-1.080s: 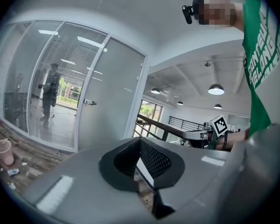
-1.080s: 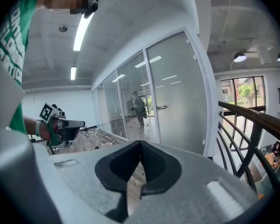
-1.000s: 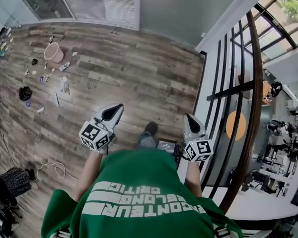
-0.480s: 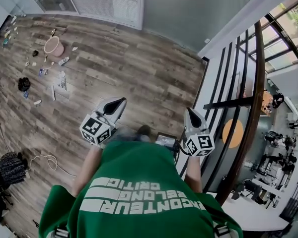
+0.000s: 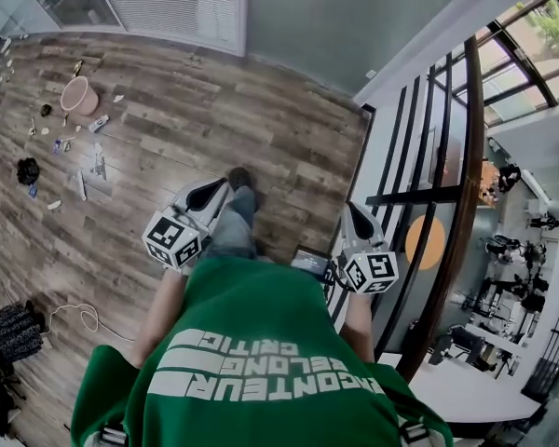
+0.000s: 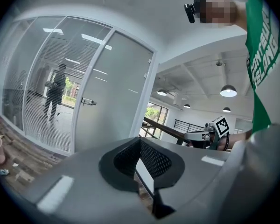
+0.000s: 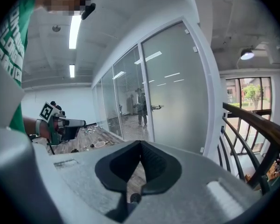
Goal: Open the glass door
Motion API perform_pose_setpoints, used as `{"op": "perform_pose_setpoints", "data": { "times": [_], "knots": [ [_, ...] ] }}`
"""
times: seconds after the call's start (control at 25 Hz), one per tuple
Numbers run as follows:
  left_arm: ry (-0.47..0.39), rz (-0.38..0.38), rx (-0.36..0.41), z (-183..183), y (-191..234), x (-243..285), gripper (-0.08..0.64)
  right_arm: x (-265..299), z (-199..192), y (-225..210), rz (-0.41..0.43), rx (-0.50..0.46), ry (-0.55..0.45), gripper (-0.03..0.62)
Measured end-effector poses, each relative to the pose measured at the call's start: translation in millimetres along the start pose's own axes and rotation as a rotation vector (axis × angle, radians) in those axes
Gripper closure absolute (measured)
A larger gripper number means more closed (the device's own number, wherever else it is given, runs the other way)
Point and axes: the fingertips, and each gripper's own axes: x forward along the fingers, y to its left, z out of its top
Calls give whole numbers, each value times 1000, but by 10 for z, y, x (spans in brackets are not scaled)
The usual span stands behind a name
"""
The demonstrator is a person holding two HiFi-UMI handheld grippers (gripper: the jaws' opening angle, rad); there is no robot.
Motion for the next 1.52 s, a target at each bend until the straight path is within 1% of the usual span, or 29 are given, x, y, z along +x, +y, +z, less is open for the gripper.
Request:
{"op": "perform_pose_setpoints", "data": {
  "times": [0.12,0.24,0.28,0.36,0.44,0.48,0.6,0.64,0.68,0.8,0.84,1.0,1.16,1.32,1.4,1.52],
  "knots": [
    [-12,5,-7,47,159,370,545,214,116,-342,-18,-3,-6,598],
    [-14,-22,-22,82,260,810,545,323,216,-730,-61,7,-4,598],
    [-20,-26,-21,135,330,916,545,434,264,-815,-61,6,-5,598],
    [-40,-3,-13,265,538,1007,545,762,371,-874,-29,-10,-2,598],
    [-65,50,-13,367,819,1018,545,1102,506,-858,14,-30,-2,598],
    [-81,91,-20,420,1003,1015,545,1266,592,-854,32,-39,-6,598],
    [-141,260,-68,596,1687,940,545,1753,846,-901,78,-65,-17,598],
    [-152,293,-76,653,1874,917,545,1911,914,-922,93,-73,-18,598],
    [-153,304,-69,711,2004,918,545,2060,978,-939,107,-82,-18,598],
    [-132,270,-15,875,2161,1060,545,2439,1142,-969,147,-117,-15,598],
    [-127,259,-8,914,2196,1128,545,2546,1181,-975,157,-129,-12,598],
    [-110,225,-14,1018,2253,1434,545,2831,1305,-1074,173,-143,-5,598],
    [-89,204,-23,1044,2287,1771,545,3115,1401,-1370,171,-139,-1,598],
    [-68,229,-38,1042,2455,2077,545,3530,1486,-1726,188,-143,5,598],
    [-62,253,-43,1069,2553,2235,543,3771,1564,-1893,212,-156,9,598],
    [-62,276,-37,1204,2679,2512,544,4178,1762,-2122,256,-189,9,598]
  ]
}}
